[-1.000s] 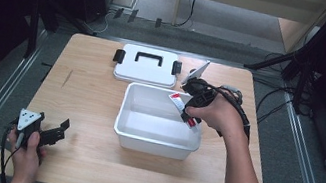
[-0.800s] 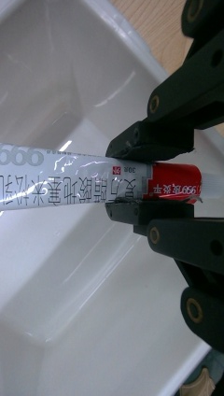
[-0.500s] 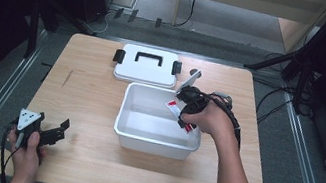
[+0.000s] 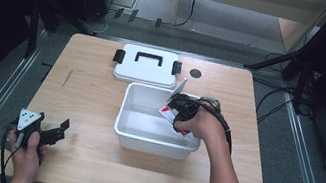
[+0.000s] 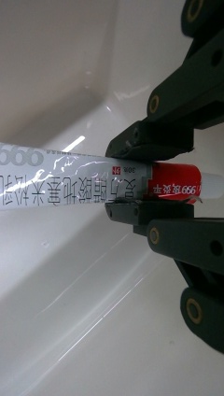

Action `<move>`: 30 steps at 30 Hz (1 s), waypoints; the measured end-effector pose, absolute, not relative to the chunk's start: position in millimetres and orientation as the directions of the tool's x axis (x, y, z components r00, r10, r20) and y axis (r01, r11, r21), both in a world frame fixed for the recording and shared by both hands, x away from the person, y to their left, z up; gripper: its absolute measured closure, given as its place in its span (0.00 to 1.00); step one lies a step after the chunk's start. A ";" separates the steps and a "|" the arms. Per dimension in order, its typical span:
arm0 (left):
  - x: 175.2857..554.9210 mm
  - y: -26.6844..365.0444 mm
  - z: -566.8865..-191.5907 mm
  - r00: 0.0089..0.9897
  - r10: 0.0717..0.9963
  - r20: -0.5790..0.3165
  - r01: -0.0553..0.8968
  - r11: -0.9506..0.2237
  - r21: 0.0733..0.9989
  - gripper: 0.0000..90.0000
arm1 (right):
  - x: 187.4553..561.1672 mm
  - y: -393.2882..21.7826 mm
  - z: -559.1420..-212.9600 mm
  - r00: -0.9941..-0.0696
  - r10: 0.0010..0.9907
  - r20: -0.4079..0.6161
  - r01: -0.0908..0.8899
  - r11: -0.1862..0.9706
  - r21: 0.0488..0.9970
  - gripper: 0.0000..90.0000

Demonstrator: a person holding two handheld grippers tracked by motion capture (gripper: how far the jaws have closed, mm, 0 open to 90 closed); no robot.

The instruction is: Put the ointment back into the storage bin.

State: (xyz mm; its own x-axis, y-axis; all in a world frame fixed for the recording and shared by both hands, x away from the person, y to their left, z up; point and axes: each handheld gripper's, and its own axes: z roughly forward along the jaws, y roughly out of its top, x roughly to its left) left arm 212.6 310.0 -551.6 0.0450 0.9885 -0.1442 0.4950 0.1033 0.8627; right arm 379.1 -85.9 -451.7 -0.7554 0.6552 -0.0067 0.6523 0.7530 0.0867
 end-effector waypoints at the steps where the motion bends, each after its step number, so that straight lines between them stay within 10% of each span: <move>1: 212.7 310.0 -551.6 0.045 0.988 -0.146 0.494 0.105 0.863 0.08 | 379.1 -85.7 -453.6 -0.754 0.657 -0.008 0.655 0.752 0.081 0.80; 30: 212.9 310.3 -551.6 0.044 0.988 -0.147 0.496 0.106 0.862 0.08 | 376.2 -84.3 -453.7 -0.763 0.646 0.015 0.643 0.757 0.119 0.60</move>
